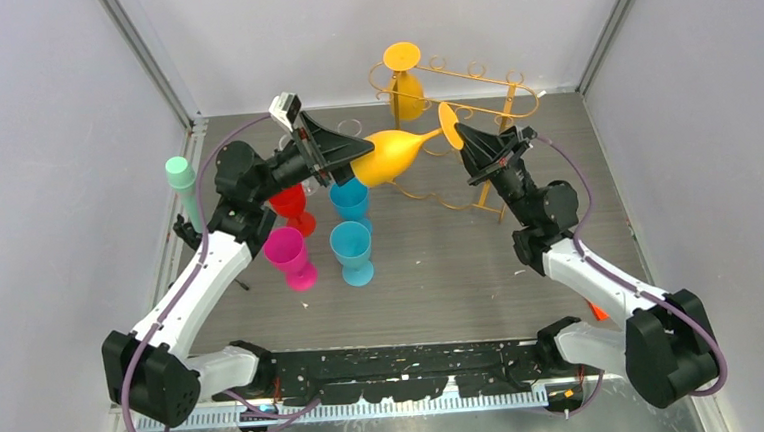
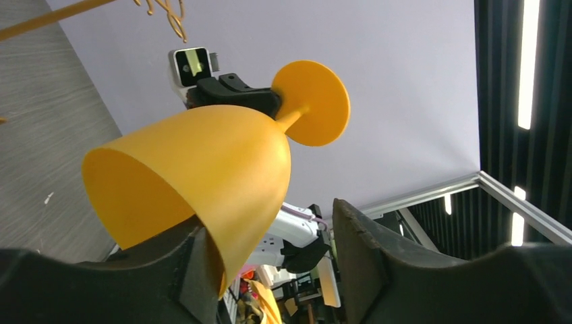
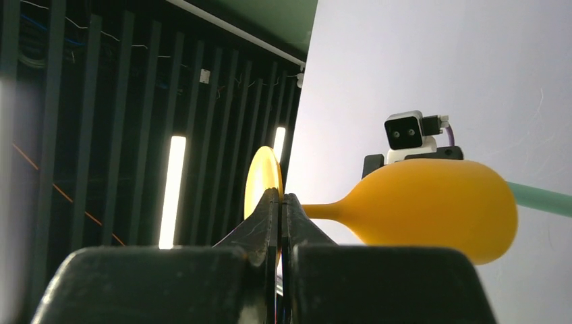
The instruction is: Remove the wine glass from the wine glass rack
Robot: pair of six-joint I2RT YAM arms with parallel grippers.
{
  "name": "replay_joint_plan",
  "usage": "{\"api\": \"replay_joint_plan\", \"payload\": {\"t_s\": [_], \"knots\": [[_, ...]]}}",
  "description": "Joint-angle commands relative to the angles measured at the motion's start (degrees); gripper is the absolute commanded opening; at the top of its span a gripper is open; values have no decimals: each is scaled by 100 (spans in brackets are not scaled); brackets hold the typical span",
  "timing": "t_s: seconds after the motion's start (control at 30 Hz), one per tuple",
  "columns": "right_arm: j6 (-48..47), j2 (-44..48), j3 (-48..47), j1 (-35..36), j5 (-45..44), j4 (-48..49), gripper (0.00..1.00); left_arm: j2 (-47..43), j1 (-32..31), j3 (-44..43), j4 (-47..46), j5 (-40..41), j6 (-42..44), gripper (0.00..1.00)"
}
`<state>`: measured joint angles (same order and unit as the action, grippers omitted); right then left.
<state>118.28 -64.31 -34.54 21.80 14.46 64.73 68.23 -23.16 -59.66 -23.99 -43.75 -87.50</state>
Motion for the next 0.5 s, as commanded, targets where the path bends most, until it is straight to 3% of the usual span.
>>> {"api": "replay_joint_plan", "payload": {"t_s": [0.0,0.33,0.47], "knots": [[376,-94,249,43,-322,579,0,-386,-13,-207,-484,-194,-49,53],[555,-252,319,48,-255,710,0,-456,-13,-172,-475,-266,3,27],[541,-255,349,44,-202,696,0,-460,-18,-157,-504,-245,89,1]]}}
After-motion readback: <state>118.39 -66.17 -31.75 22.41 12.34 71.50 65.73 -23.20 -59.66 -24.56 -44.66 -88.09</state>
